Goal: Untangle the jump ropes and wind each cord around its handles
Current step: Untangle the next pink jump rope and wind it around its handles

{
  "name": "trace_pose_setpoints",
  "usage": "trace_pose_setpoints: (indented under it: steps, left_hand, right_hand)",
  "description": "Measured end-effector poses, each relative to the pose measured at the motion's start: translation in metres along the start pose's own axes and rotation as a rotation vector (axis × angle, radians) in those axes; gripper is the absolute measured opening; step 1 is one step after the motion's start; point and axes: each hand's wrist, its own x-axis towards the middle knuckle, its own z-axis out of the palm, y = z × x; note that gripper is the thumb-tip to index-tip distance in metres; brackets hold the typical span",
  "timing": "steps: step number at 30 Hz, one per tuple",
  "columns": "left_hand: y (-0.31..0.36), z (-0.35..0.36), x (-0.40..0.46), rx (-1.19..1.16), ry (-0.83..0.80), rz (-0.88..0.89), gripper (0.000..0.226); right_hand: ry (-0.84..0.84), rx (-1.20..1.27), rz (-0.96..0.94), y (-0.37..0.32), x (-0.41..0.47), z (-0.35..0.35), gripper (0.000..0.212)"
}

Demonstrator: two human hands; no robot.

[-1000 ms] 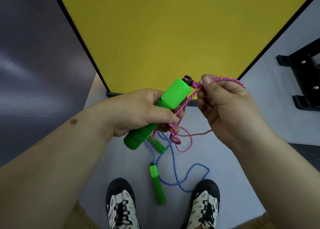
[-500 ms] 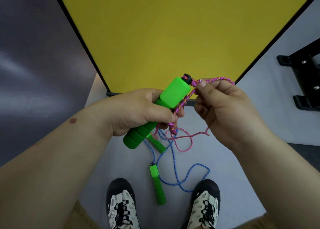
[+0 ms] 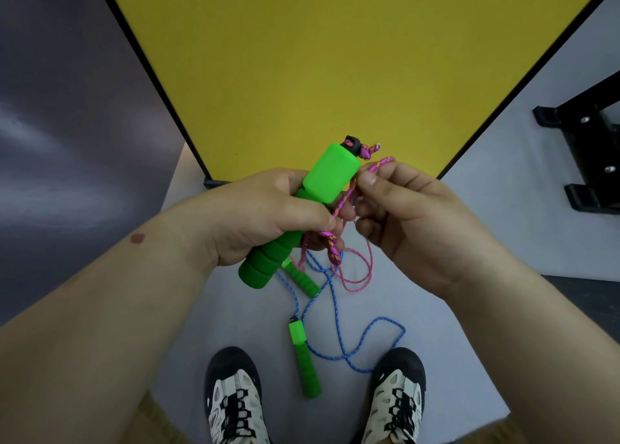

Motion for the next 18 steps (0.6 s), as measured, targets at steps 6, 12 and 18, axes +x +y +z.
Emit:
trace_pose_setpoints:
  steps: [6,12,18]
  left_hand:
    - [0.0027,-0.0034,-0.0043,-0.004,-0.101,-0.008,0.022]
    - [-0.0011,0.0003,-0.003,0.03,-0.078,-0.03,0.019]
    - [-0.0038,-0.0006,0.0007,0.04,0.032,-0.068,0.032]
  right_hand:
    - [0.036,0.069,-0.059,0.0001,-0.0006,0.0031,0.013]
    - [0.051,0.124,-0.059,-0.0009,-0.0022,0.0053,0.003]
    - [0.088,0.142,-0.084,-0.0043,-0.0019,0.0057,0.009]
